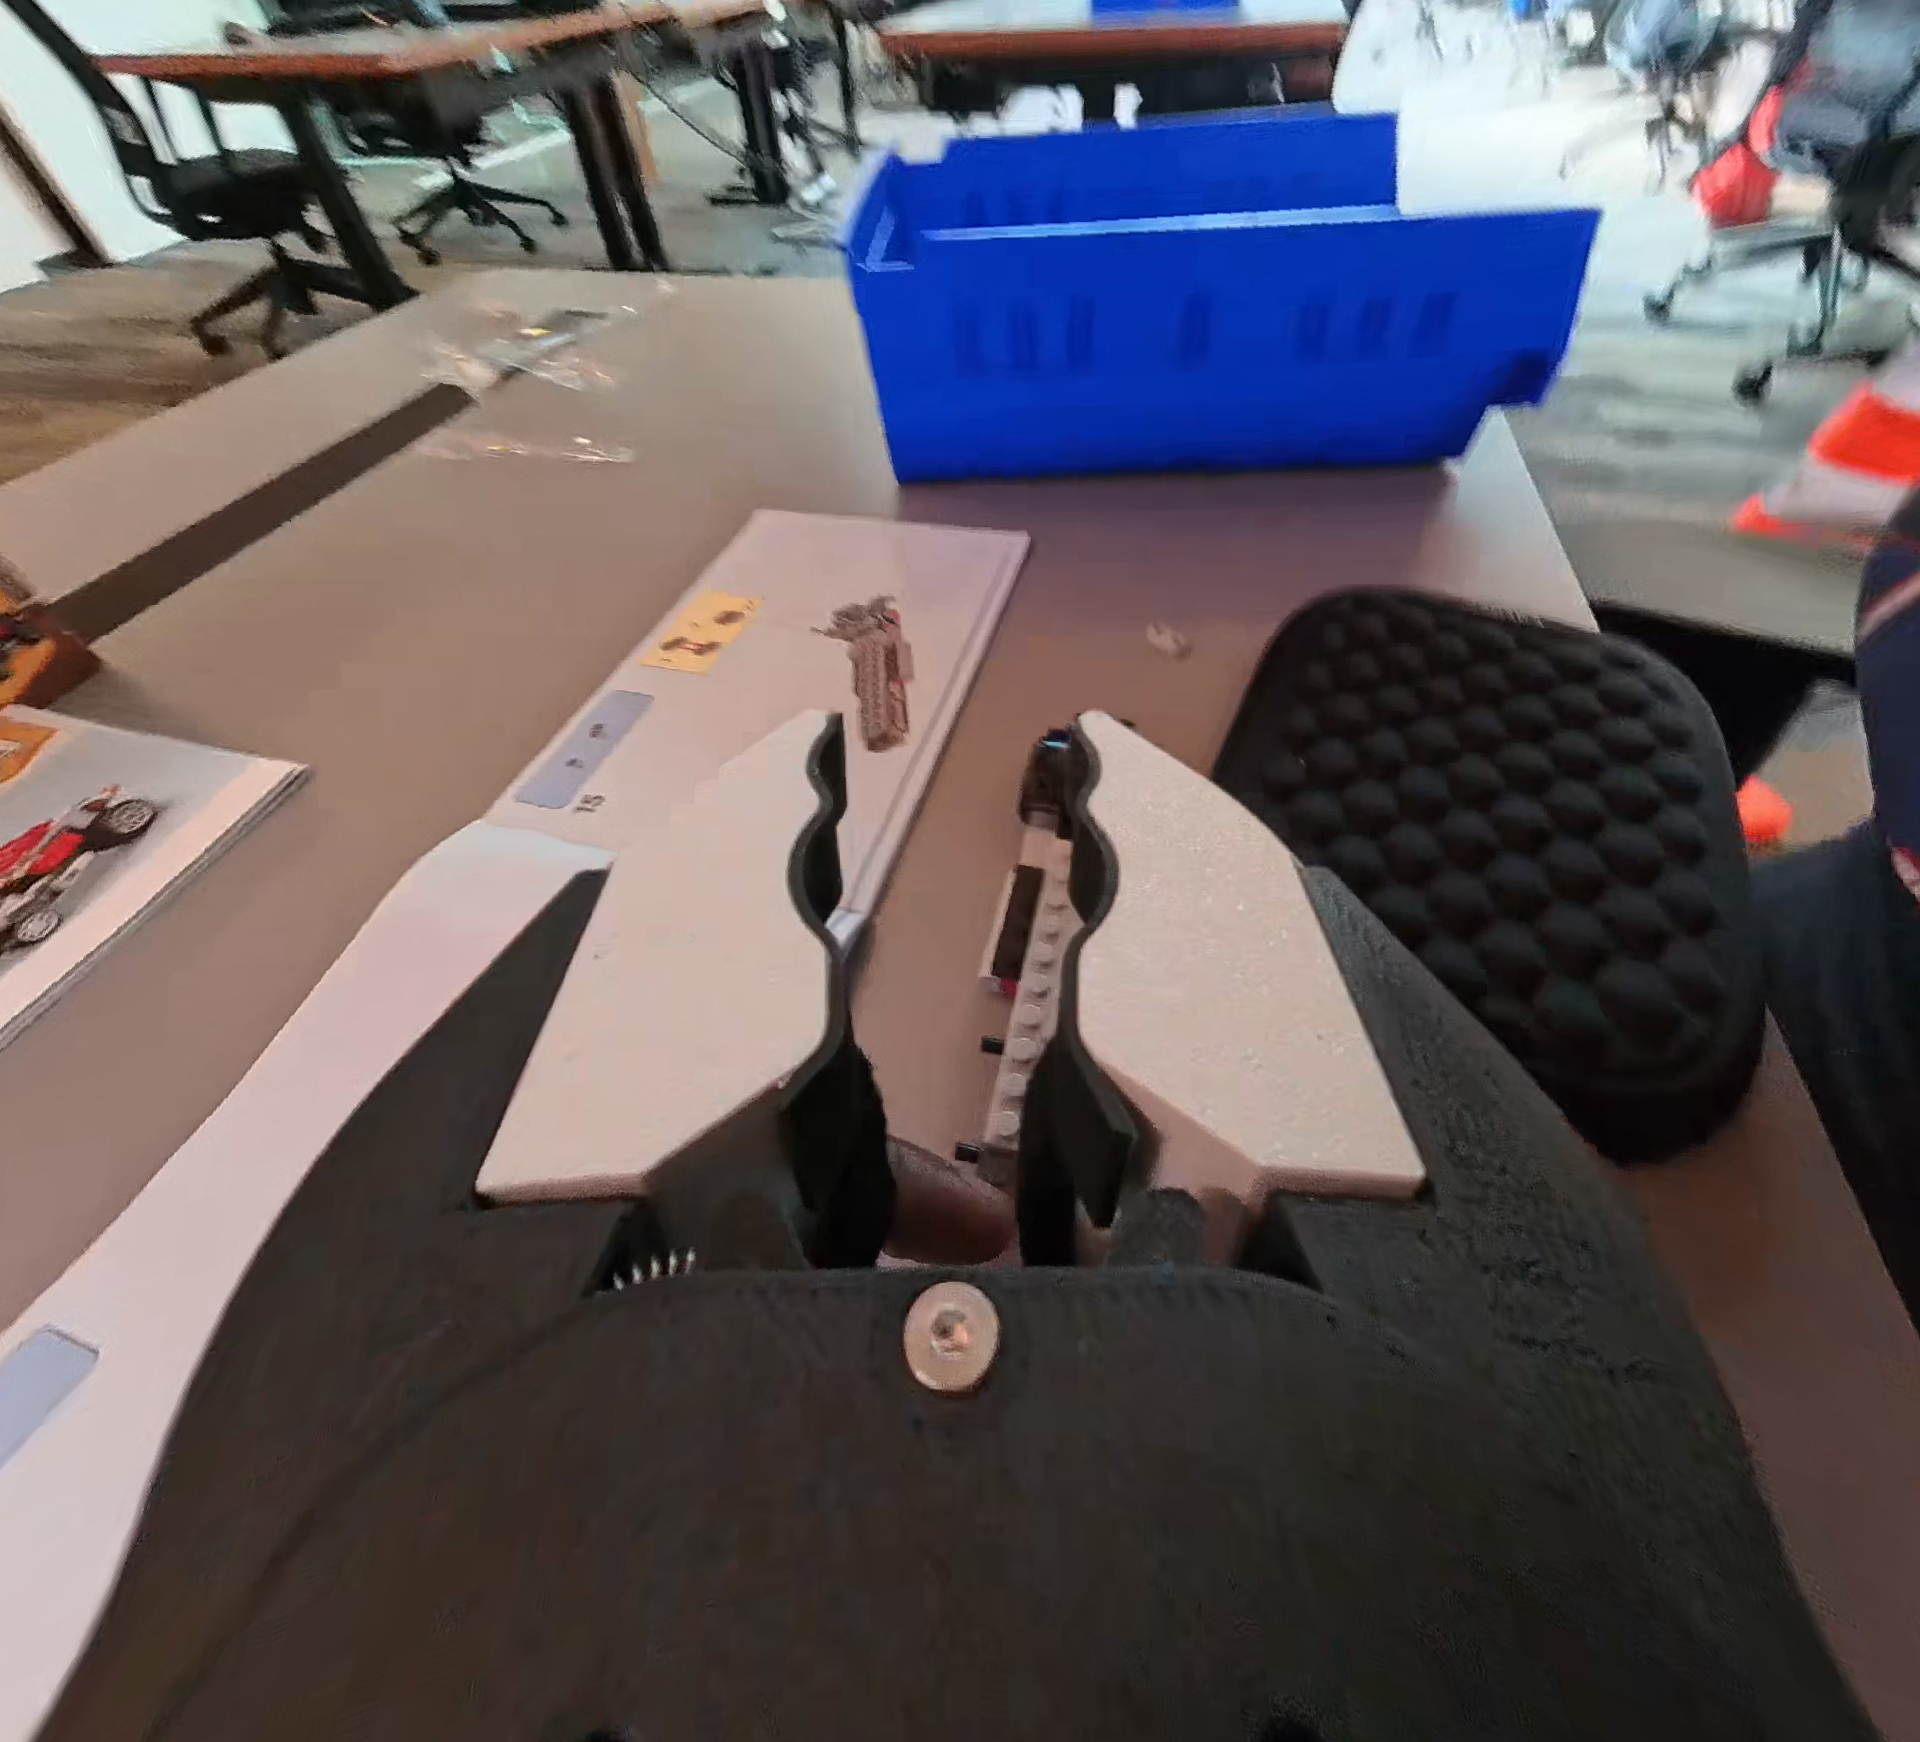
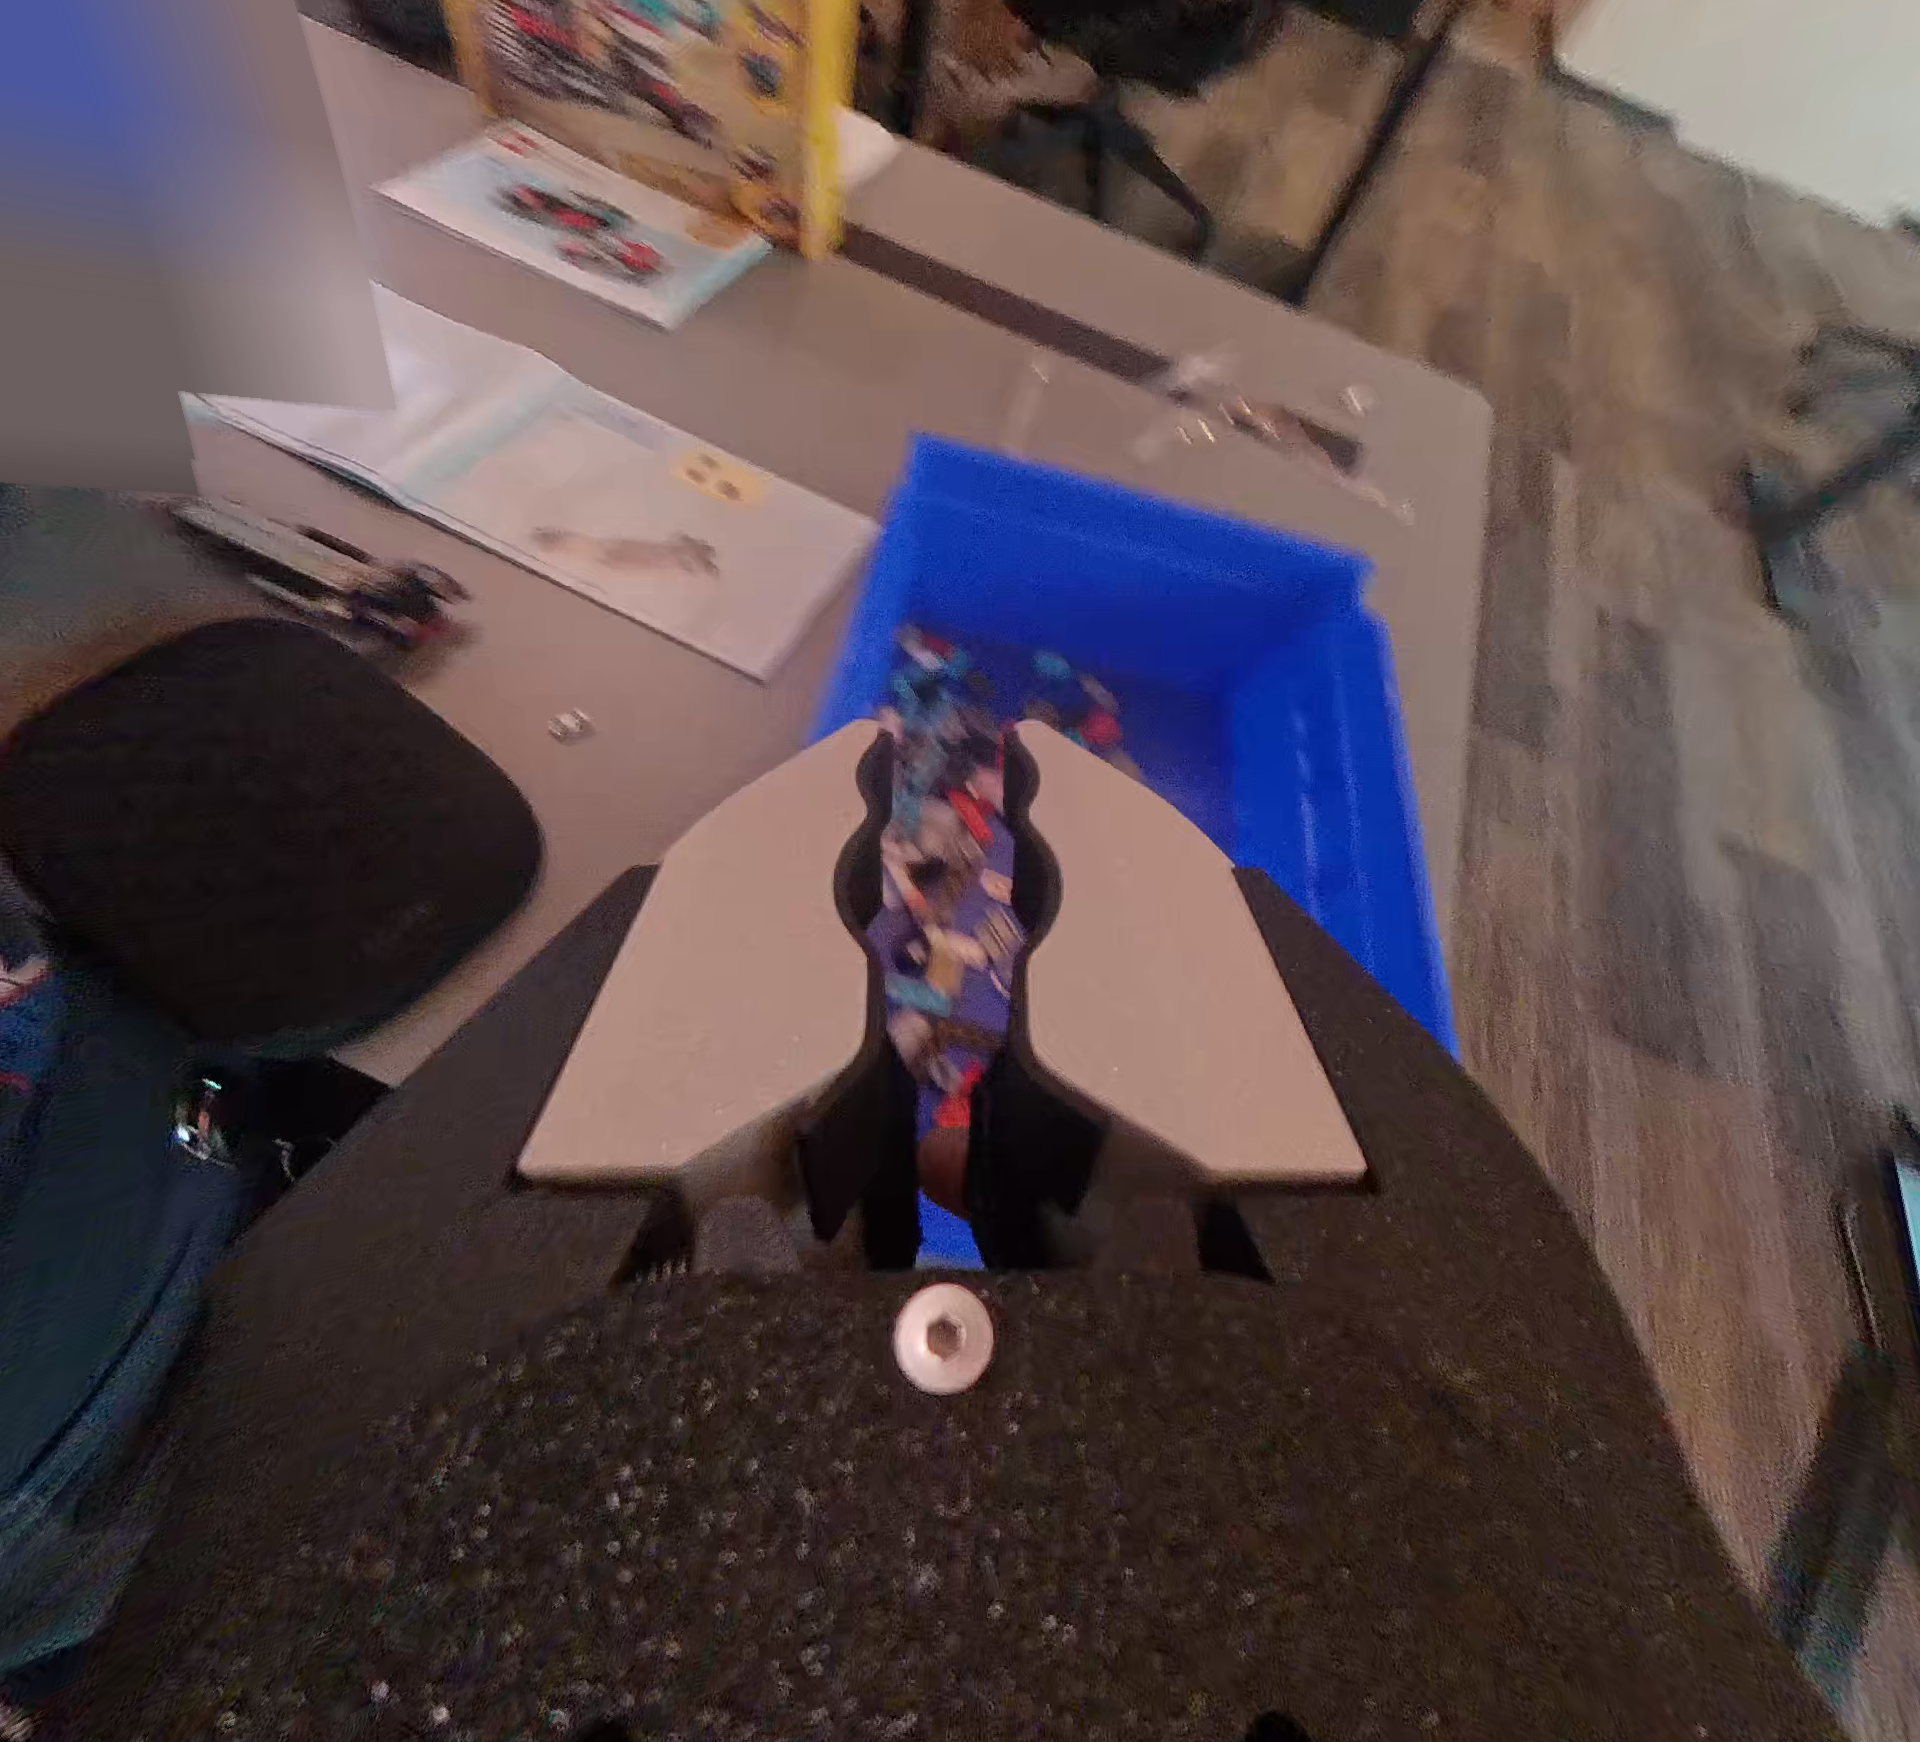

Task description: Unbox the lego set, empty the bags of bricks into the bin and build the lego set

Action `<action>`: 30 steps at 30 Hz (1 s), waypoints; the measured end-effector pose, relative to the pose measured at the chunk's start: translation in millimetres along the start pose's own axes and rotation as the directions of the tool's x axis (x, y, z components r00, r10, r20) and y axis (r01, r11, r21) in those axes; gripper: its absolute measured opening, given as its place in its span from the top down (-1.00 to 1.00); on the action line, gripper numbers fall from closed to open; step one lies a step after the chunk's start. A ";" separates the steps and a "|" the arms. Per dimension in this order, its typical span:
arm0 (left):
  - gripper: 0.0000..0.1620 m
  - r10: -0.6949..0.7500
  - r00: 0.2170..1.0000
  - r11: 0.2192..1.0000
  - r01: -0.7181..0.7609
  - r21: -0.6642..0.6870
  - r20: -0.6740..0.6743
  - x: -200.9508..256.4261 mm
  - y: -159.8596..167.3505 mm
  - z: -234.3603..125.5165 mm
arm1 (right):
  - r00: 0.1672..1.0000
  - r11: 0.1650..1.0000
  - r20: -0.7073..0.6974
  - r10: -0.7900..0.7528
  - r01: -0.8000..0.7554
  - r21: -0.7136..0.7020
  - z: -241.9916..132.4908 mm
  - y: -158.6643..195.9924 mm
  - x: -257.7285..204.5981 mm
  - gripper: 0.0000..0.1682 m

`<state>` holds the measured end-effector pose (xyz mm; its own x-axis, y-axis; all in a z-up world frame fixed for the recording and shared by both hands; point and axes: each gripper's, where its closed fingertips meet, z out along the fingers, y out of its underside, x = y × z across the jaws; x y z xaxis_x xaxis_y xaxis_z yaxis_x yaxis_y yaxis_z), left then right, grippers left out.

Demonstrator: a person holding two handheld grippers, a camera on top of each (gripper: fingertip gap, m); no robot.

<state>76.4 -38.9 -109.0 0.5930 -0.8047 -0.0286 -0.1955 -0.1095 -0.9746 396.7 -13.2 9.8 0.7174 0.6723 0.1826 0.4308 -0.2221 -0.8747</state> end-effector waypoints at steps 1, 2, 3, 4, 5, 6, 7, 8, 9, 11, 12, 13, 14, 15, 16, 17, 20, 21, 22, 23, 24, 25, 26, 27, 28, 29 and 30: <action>0.51 -0.031 0.999 0.999 0.031 0.014 0.022 -7.1 -0.2 -2.4 | 0.999 0.999 -0.027 0.026 -0.027 -0.045 -3.4 17.8 13.1 0.73; 0.50 -0.054 0.998 0.999 0.053 0.011 0.041 -13.8 1.1 -4.3 | 0.998 0.995 -0.045 0.041 -0.045 -0.091 -3.4 36.0 22.8 0.71; 0.50 -0.067 0.996 0.998 0.068 -0.003 0.061 -19.8 3.2 -6.1 | 0.997 0.990 -0.055 0.050 -0.057 -0.128 -0.8 52.3 29.9 0.71; 0.50 -0.073 0.994 0.997 0.075 -0.017 0.079 -24.6 4.5 -7.6 | 0.997 0.986 -0.045 0.055 -0.062 -0.158 3.6 66.5 33.7 0.71; 0.50 -0.075 0.993 0.997 0.077 -0.025 0.091 -27.4 4.6 -8.6 | 0.998 0.981 -0.021 0.067 -0.069 -0.182 8.9 78.7 35.8 0.70; 0.50 -0.071 0.993 0.997 0.074 -0.028 0.094 -28.0 3.6 -8.9 | 0.996 0.975 0.002 0.090 -0.088 -0.205 14.1 89.4 38.0 0.70; 0.50 -0.065 0.993 0.997 0.068 -0.032 0.094 -27.6 2.7 -8.6 | 0.993 0.966 0.027 0.117 -0.107 -0.234 18.6 99.6 40.0 0.69; 0.50 -0.057 0.994 0.997 0.061 -0.042 0.093 -26.6 2.7 -7.6 | 0.989 0.957 0.052 0.139 -0.120 -0.265 22.4 108.6 42.1 0.70; 0.50 -0.046 0.995 0.997 0.051 -0.057 0.092 -25.5 3.4 -6.3 | 0.986 0.946 0.072 0.151 -0.123 -0.299 25.1 117.2 44.3 0.70; 0.50 -0.024 0.996 0.995 0.032 -0.090 0.090 -23.0 5.4 -2.4 | 0.984 0.923 0.114 0.139 -0.087 -0.376 30.7 132.9 47.6 0.75; 0.50 -0.013 0.996 0.994 0.022 -0.103 0.088 -21.4 5.9 -0.2 | 0.984 0.913 0.132 0.120 -0.057 -0.405 35.7 138.6 49.4 0.79; 0.50 -0.005 0.997 0.994 0.014 -0.111 0.081 -19.6 6.1 2.3 | 0.980 0.900 0.175 0.096 -0.010 -0.436 41.6 143.8 47.6 0.79; 0.50 0.001 0.997 0.993 0.008 -0.117 0.072 -17.7 5.9 4.9 | 0.969 0.886 0.239 0.063 0.056 -0.460 47.6 148.1 42.9 0.78; 0.50 0.005 0.998 0.992 0.003 -0.123 0.064 -16.2 5.5 7.3 | 0.957 0.879 0.288 0.024 0.117 -0.463 55.6 149.5 40.1 0.77; 0.50 0.009 0.998 0.991 -0.001 -0.131 0.059 -15.3 5.3 9.8 | 0.952 0.881 0.305 -0.006 0.149 -0.449 67.3 147.2 39.9 0.77; 0.50 0.015 0.998 0.990 -0.007 -0.141 0.057 -15.2 5.1 11.9 | 0.946 0.885 0.325 -0.004 0.155 -0.438 79.3 144.5 36.8 0.79; 0.50 0.045 0.997 0.984 -0.032 -0.176 0.067 -17.0 5.6 16.5 | 0.946 0.868 0.325 0.025 0.140 -0.476 108.1 148.4 31.6 0.80; 0.50 0.052 0.996 0.982 -0.039 -0.183 0.070 -17.1 5.9 17.5 | 0.952 0.865 0.306 0.026 0.132 -0.485 115.4 151.3 32.6 0.82; 0.50 0.056 0.996 0.981 -0.042 -0.187 0.070 -16.7 6.3 18.2 | 0.955 0.860 0.294 0.038 0.119 -0.496 120.7 154.6 32.7 0.81; 0.50 0.057 0.996 0.981 -0.044 -0.188 0.069 -16.0 7.0 18.6 | 0.956 0.857 0.288 0.056 0.102 -0.505 124.3 157.6 32.8 0.80; 0.50 0.057 0.996 0.981 -0.044 -0.190 0.067 -15.5 8.0 18.7 | 0.959 0.858 0.275 0.066 0.087 -0.507 127.2 158.9 34.7 0.79; 0.50 0.057 0.996 0.980 -0.043 -0.194 0.066 -15.2 9.6 18.3 | 0.962 0.864 0.265 0.066 0.077 -0.498 129.8 158.6 37.5 0.78; 0.50 0.056 0.996 0.979 -0.043 -0.198 0.065 -15.2 11.4 17.6 | 0.961 0.871 0.268 0.065 0.077 -0.486 131.9 157.6 38.2 0.79; 0.50 0.056 0.996 0.978 -0.042 -0.204 0.064 -15.8 13.4 16.7 | 0.961 0.872 0.270 0.065 0.077 -0.483 133.3 157.3 38.8 0.79; 0.50 0.056 0.996 0.977 -0.041 -0.210 0.066 -16.8 15.3 15.7 | 0.962 0.868 0.266 0.065 0.077 -0.490 134.5 158.0 39.7 0.77; 0.50 0.056 0.996 0.976 -0.040 -0.214 0.067 -17.9 16.8 14.6 | 0.962 0.862 0.266 0.066 0.079 -0.501 134.9 159.3 39.6 0.78; 0.50 0.055 0.996 0.976 -0.039 -0.216 0.069 -19.0 17.7 13.6 | 0.962 0.851 0.266 0.070 0.082 -0.518 134.8 162.0 39.1 0.77</action>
<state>72.4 -17.6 -128.7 0.6335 -0.7676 -0.0976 -0.3829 -0.2013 -0.9016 420.7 72.3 -185.3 0.5742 0.8187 -0.0046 0.7091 -0.5001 -0.4970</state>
